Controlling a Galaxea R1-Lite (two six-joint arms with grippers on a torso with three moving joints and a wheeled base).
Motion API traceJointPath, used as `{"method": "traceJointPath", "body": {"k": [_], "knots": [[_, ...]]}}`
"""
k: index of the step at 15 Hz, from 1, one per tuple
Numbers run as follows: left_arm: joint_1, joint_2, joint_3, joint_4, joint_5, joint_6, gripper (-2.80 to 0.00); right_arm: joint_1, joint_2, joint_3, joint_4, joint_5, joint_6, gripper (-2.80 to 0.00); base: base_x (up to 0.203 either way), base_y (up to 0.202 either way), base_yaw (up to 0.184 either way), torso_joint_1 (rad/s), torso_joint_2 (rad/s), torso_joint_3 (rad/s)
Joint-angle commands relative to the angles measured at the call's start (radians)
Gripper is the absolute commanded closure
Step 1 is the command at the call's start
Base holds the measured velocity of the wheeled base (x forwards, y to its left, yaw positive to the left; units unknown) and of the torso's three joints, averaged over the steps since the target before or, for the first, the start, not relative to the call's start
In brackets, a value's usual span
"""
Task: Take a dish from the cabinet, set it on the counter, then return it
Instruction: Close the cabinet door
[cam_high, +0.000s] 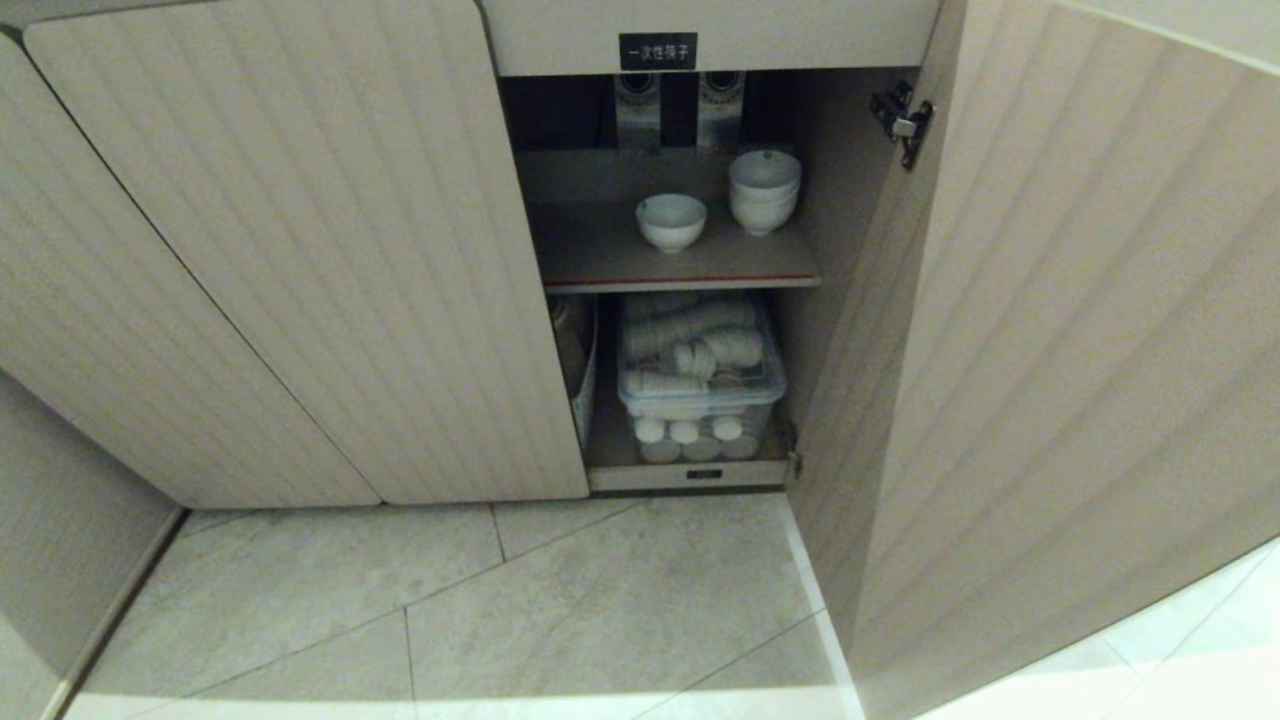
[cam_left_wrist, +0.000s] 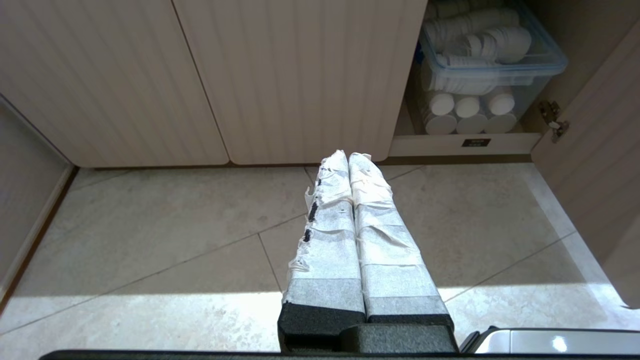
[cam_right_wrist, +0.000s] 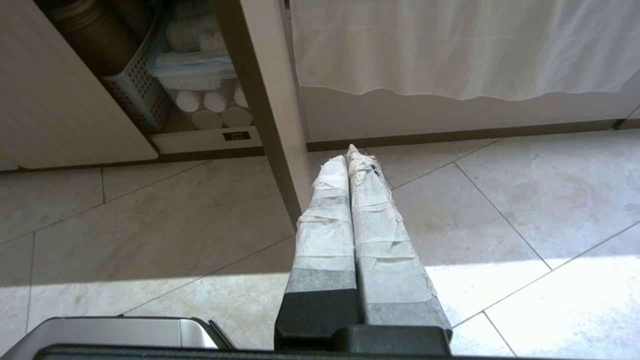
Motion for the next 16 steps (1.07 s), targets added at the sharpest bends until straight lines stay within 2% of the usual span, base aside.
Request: {"method": "traceJointPath", "body": {"k": [1, 10, 13, 16], "knots": [[0.0, 0.0, 0.0, 0.0, 0.001, -0.001, 0.0, 0.001, 0.001, 0.0, -0.001, 0.0, 0.0, 0.0, 0.0, 0.0, 0.0, 0.0, 0.0, 0.0], [0.0, 0.0, 0.0, 0.001, -0.001, 0.001, 0.0, 0.001, 0.001, 0.002, -0.002, -0.002, 0.038, 0.0, 0.0, 0.0, 0.0, 0.0, 0.0, 0.0], [0.001, 0.0, 0.0, 0.001, -0.001, 0.001, 0.0, -0.001, 0.004, -0.003, 0.004, -0.059, 0.109, 0.0, 0.0, 0.0, 0.0, 0.0, 0.0, 0.0], [0.0, 0.0, 0.0, 0.001, -0.001, 0.001, 0.0, -0.001, 0.003, -0.004, 0.01, -0.061, 0.108, 0.0, 0.0, 0.0, 0.0, 0.0, 0.0, 0.0]]}}
